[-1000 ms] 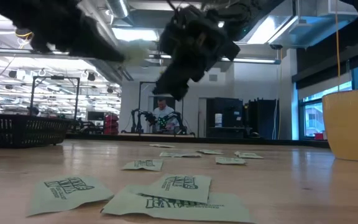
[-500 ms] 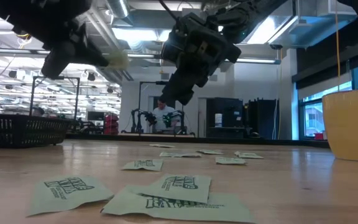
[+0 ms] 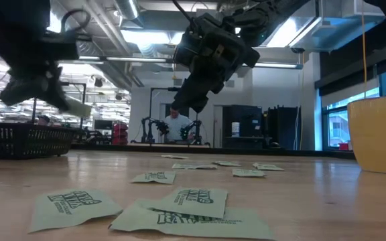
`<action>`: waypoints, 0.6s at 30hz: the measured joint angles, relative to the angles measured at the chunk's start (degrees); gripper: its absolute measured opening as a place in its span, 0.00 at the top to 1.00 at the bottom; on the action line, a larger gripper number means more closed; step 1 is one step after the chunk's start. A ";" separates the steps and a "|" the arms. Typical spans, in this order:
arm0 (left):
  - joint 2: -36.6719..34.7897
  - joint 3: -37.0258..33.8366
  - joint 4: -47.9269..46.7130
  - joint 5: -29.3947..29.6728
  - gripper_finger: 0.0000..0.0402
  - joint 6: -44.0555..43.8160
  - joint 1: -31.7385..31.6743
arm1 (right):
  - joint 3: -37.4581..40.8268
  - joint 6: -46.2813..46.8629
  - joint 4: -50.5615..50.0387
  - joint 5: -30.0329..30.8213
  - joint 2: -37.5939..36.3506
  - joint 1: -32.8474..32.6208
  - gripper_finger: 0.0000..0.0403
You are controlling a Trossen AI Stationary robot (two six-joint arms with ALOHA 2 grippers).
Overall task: Pick and place Stevia / Truvia into bins
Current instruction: Put the stevia packet into the black bin
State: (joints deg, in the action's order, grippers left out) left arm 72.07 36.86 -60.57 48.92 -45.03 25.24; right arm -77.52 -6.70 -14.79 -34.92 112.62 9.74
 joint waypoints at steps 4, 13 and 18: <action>0.00 0.00 -6.89 -3.93 0.99 -8.25 -0.05 | 0.00 -0.02 1.01 0.02 0.00 0.00 0.71; 0.08 -0.02 -11.02 -14.30 0.99 -17.64 -0.20 | 0.00 -1.38 1.34 3.02 0.00 -0.01 0.71; 0.09 -0.02 -11.00 -18.01 0.97 -20.24 -1.95 | 0.00 -1.38 1.71 3.03 0.00 -0.02 0.71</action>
State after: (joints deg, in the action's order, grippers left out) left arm 72.16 36.84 -71.57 30.91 -65.28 23.29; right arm -77.52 -8.08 -13.08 -31.88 112.62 9.72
